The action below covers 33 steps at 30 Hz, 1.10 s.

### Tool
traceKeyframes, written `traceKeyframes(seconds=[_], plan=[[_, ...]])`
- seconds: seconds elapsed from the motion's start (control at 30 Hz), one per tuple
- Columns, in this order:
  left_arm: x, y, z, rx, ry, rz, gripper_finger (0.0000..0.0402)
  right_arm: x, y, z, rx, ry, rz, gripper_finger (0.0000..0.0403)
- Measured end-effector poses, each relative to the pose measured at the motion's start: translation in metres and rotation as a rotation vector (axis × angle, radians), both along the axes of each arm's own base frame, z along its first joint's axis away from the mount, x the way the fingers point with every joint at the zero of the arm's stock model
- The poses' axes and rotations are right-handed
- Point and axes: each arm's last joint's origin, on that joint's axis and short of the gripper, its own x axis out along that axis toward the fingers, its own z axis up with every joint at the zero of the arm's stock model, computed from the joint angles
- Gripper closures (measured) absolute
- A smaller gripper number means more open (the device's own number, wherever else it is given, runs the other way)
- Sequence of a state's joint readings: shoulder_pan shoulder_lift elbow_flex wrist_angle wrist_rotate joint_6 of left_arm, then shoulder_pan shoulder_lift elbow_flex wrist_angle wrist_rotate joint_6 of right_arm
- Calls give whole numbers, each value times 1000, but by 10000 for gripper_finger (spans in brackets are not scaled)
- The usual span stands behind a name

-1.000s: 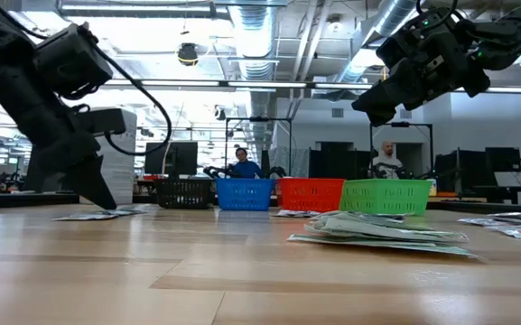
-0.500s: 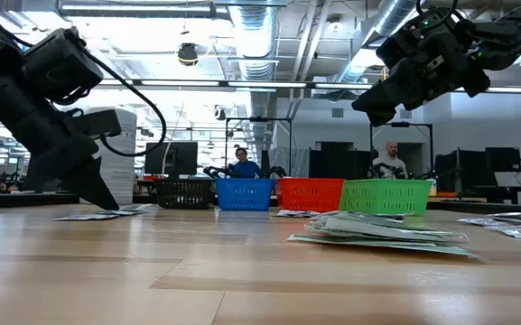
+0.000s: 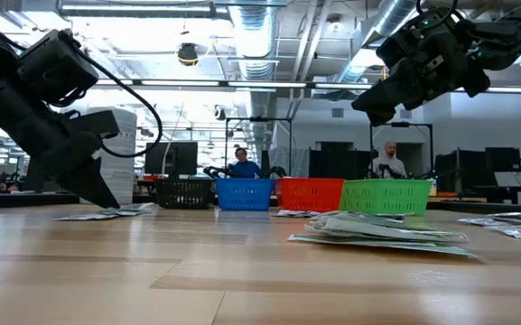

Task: Pick & Place First Aid Supplies
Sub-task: Put the gray pad into the black bin

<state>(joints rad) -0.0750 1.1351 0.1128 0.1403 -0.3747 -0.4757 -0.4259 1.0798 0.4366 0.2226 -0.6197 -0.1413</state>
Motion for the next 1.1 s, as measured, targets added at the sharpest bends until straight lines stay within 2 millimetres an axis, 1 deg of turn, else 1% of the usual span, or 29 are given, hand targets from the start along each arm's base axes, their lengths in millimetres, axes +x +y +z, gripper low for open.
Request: traceKeyframes(seconds=[0.13, 0.23, 0.47, 0.6, 0.67, 0.83, 1.1], plan=[[6, -1, 4, 38, -51, -78, 397, 0, 0, 0, 0, 0, 0, 305], [12, -1, 11, 94, -123, -129, 397, 0, 0, 0, 0, -1, 0, 305], [19, -2, 21, 172, -217, -178, 398, 0, 0, 0, 0, -1, 0, 305], [22, -1, 26, 225, -265, -177, 398, 0, 0, 0, 0, -1, 0, 305], [23, 1, 30, 281, -290, -123, 396, 0, 0, 0, 0, -1, 0, 305], [24, 12, 42, 427, -361, 147, 395, 0, 0, 0, -1, -2, 0, 305], [22, 47, 61, 493, -512, 403, 393, 0, 0, 0, -1, -3, 0, 305]])
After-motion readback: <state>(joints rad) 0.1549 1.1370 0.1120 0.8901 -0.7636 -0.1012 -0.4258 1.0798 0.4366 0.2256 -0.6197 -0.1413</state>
